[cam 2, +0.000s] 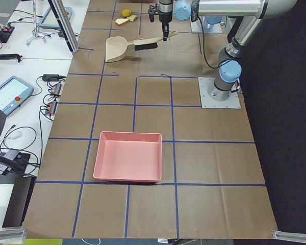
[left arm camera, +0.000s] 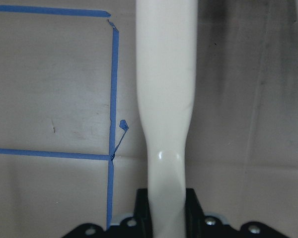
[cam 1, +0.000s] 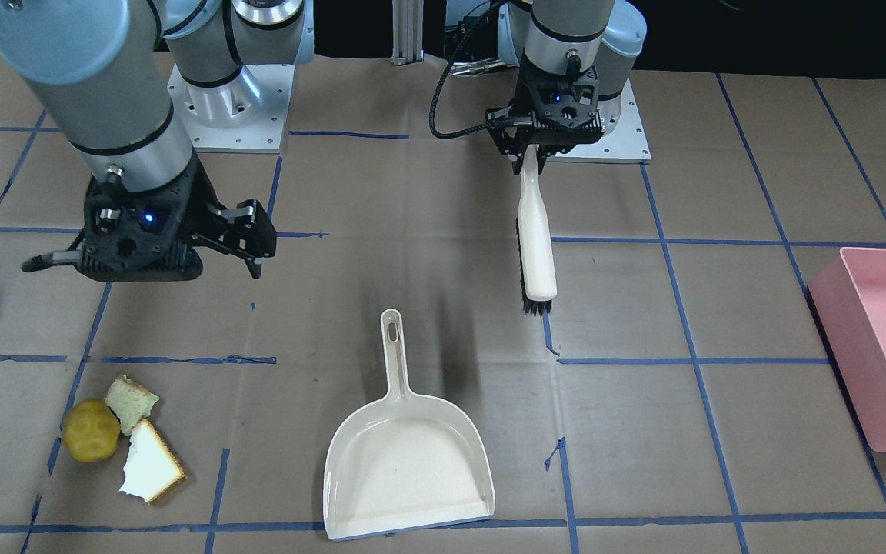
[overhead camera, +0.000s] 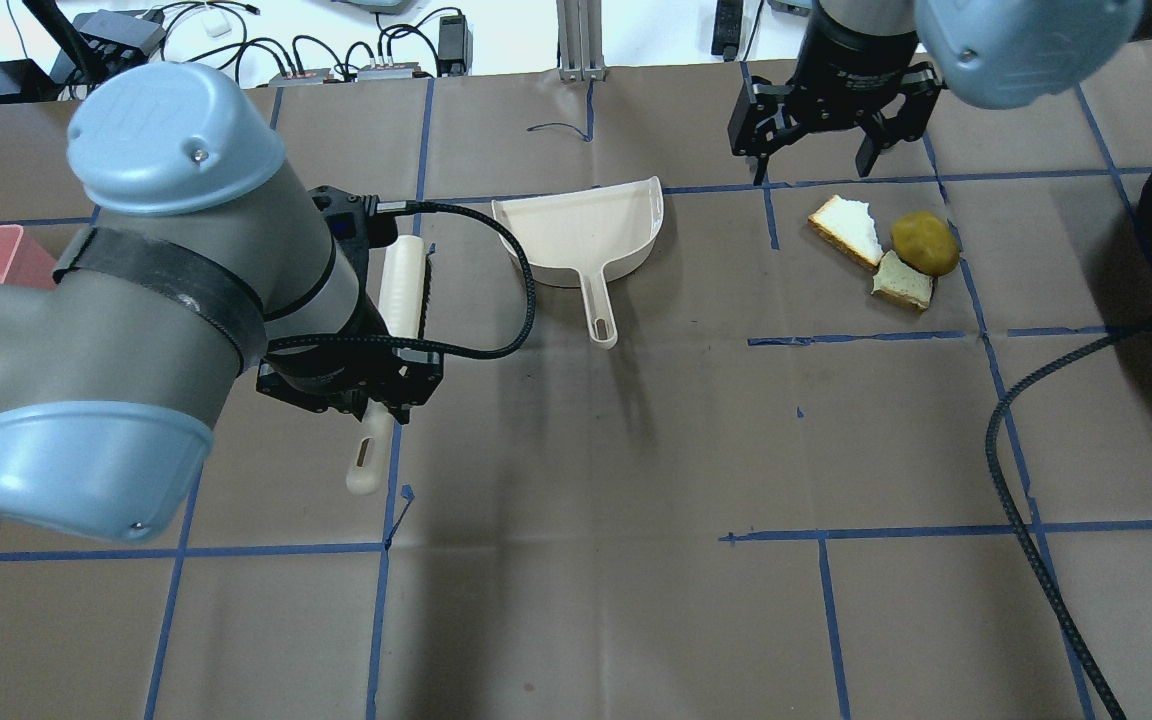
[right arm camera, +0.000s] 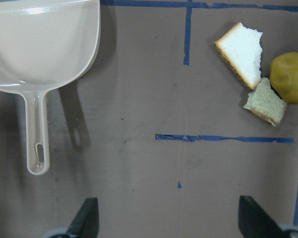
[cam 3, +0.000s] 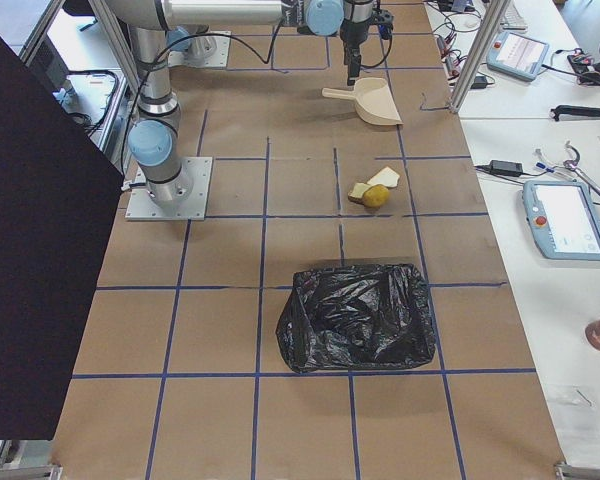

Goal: Sweep and dump trash in nearest bin
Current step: 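Lower the right gripper onto the dustpan handle and grasp it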

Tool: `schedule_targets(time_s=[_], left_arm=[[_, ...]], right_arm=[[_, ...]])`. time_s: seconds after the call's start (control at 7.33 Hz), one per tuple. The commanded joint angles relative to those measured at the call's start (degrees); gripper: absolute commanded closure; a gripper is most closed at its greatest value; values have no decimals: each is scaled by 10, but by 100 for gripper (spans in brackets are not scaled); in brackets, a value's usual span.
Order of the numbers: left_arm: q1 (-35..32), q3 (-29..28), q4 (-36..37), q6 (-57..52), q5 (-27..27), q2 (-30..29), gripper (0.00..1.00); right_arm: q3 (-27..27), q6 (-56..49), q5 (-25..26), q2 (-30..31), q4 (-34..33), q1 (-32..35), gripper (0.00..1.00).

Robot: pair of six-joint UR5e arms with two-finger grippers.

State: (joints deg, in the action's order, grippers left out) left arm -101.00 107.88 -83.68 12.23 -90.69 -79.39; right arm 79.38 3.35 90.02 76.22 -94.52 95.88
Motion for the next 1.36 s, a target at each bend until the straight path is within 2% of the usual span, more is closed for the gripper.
schedule_targets(time_s=[0.0, 0.27, 0.68, 1.09, 1.23], left_arm=[[2, -2, -39, -18, -4, 27, 100], [-3, -6, -73, -12, 6, 31, 100], [3, 5, -69, -13, 11, 28, 100], [7, 6, -68, -15, 12, 33, 100], [8, 6, -67, -15, 12, 32, 100]], right_arm=[[-44, 30, 0, -83, -57, 54, 0], [-44, 89, -5, -118, -95, 88, 0], [-36, 102, -6, -164, -113, 138, 0], [-27, 92, -1, -204, -163, 147, 1], [-11, 91, 0, -200, -174, 143, 1]])
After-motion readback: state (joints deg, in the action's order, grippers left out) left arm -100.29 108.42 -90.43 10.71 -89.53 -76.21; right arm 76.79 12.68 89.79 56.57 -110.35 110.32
